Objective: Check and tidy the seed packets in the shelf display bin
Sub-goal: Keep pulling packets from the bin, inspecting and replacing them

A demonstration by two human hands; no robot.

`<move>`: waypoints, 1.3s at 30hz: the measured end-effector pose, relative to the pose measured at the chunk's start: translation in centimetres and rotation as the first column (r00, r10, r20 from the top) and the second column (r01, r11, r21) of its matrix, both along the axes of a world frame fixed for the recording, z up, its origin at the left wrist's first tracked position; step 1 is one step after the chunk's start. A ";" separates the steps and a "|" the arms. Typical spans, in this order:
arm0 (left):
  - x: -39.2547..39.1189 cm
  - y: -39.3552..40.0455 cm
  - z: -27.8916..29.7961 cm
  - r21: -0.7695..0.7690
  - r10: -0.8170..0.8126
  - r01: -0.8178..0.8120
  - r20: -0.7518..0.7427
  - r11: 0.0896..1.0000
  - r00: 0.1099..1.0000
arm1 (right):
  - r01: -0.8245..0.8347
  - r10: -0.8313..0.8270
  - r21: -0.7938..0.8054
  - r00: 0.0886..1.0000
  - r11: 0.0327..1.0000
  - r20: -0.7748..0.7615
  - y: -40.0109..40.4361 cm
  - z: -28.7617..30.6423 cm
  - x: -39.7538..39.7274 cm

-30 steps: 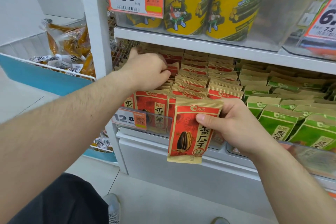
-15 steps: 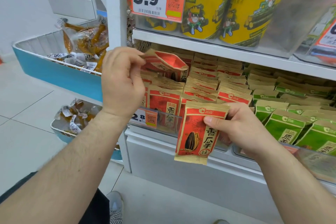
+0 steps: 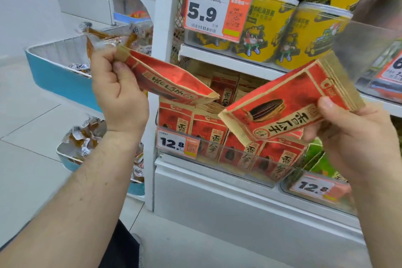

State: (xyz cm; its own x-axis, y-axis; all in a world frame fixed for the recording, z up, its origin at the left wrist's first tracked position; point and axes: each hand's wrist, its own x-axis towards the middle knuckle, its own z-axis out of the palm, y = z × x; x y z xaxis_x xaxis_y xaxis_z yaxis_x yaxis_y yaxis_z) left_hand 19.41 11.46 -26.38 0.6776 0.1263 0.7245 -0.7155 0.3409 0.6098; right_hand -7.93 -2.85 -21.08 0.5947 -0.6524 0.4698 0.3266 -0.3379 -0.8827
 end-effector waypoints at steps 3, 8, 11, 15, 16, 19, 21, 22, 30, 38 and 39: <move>0.5 0.4 0.3 -0.078 -0.003 0.002 -0.005 0.997 1.000 | 0.112 -0.113 -0.047 0.993 0.993 -0.028 0.9 0.6 1.2; 1.4 1.2 0.2 -0.095 0.062 -0.060 0.015 0.994 0.998 | 0.233 -0.257 -0.174 0.957 0.957 -0.132 0.8 0.9 3.8; 1.5 1.3 0.1 0.015 0.028 -0.028 0.052 0.999 0.998 | 0.240 -0.297 -0.255 0.931 0.937 -0.212 0.4 0.8 5.5; 0.0 0.4 -0.7 0.367 -0.073 0.056 0.033 0.928 0.997 | 0.217 -0.305 -0.295 0.905 0.930 -0.297 -0.3 0.1 7.2; -0.3 0.1 -0.8 0.445 -0.100 0.077 0.029 0.892 0.995 | 0.214 -0.314 -0.313 0.895 0.925 -0.316 -0.6 -0.2 7.6; -1.1 -0.5 -0.8 0.651 -0.231 0.164 0.018 0.741 0.973 | 0.238 -0.361 -0.330 0.850 0.914 -0.385 -1.2 -0.8 8.6; -1.6 -1.0 -0.7 0.776 -0.288 0.154 0.037 0.611 0.957 | 0.251 -0.383 -0.336 0.823 0.908 -0.419 -1.6 -1.0 9.4; -1.8 -1.3 -0.7 0.819 -0.302 0.128 0.057 0.559 0.952 | 0.250 -0.397 -0.356 0.807 0.900 -0.437 -1.8 -1.1 9.8; -2.1 -2.9 -1.2 0.866 -0.369 0.072 0.135 0.496 0.919 | 0.171 -0.527 -0.555 0.619 0.814 -0.582 -3.8 -1.7 13.0; -1.8 -4.0 0.0 0.974 -0.393 0.008 0.084 0.226 0.916 | -0.011 -0.845 -0.965 0.480 0.261 -0.235 -3.2 -2.6 11.5; -1.8 -4.2 0.3 0.985 -0.400 -0.004 0.075 0.175 0.913 | -0.015 -0.851 -0.979 0.492 0.201 -0.183 -2.5 -2.5 11.3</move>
State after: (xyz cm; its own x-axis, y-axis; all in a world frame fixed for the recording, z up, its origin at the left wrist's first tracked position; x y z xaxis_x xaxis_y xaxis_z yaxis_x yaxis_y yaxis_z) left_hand 17.65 7.22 -26.07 0.3231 -0.9009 0.2898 -0.9034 -0.2024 0.3781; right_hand 3.40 -5.35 -23.61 0.7113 -0.4100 0.5709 -0.6027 -0.7737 0.1953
